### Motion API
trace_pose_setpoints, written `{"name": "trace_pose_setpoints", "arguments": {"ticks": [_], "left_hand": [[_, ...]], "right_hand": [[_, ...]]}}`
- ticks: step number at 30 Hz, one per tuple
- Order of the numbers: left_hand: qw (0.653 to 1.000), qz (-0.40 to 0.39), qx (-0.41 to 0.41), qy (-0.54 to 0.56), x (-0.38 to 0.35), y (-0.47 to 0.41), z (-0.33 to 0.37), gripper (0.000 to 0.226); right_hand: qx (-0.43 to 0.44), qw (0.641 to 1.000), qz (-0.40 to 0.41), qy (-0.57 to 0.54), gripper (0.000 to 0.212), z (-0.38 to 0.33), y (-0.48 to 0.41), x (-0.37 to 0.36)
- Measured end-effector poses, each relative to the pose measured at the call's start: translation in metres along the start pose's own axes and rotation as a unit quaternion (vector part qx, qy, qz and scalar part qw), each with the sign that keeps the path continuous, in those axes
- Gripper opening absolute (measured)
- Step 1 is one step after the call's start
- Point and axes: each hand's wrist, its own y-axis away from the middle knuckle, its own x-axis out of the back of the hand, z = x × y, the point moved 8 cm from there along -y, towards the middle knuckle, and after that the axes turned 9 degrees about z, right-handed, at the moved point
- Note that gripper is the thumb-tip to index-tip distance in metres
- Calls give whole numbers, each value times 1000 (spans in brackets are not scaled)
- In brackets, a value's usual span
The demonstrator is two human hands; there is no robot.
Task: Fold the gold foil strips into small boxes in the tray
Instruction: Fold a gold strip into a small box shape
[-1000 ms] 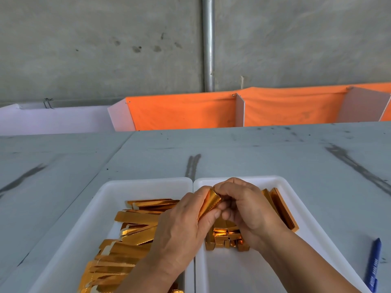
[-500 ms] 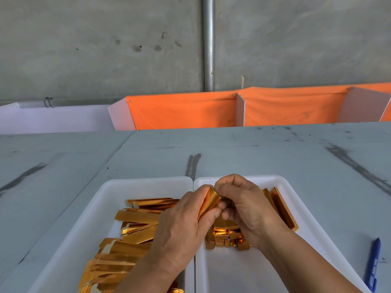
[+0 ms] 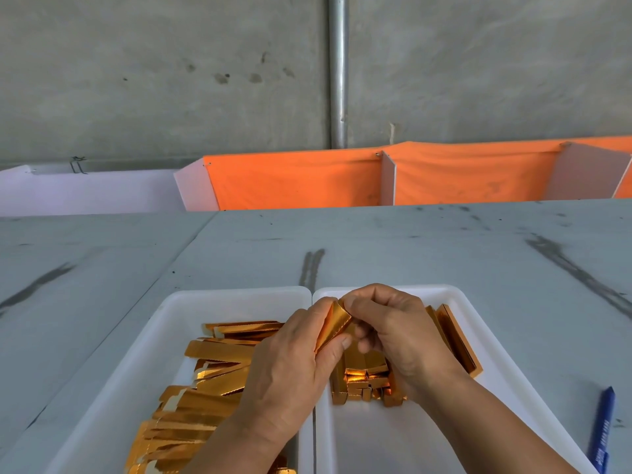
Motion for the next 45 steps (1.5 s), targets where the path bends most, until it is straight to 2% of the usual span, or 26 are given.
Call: {"name": "trace_pose_setpoints", "arguments": {"ticks": [7, 13, 15, 20, 23, 34, 40, 45], "left_hand": [[1000, 0, -7, -20, 1, 0, 2, 69], [999, 4, -2, -34, 2, 0, 2, 69], [999, 5, -4, -42, 3, -1, 3, 66], [997, -7, -13, -77, 6, -3, 7, 55], [996, -13, -18, -87, 7, -3, 9, 52], [999, 22, 9, -45, 6, -1, -1, 69], [999, 20, 14, -33, 3, 1, -4, 73], [999, 14, 18, -38, 3, 1, -6, 72]], "right_hand": [[-2, 1000, 6, 1, 16, 0, 0, 0], [43, 998, 15, 38, 19, -4, 3, 1], [51, 997, 18, 46, 19, -5, 4, 1], [10, 1000, 8, -6, 11, -2, 3, 1], [28, 1000, 8, 4, 9, -4, 3, 2], [37, 999, -36, 16, 24, -6, 3, -3], [106, 989, -30, 100, 18, -13, 7, -3], [127, 985, -42, 110, 20, -15, 8, -4]]}}
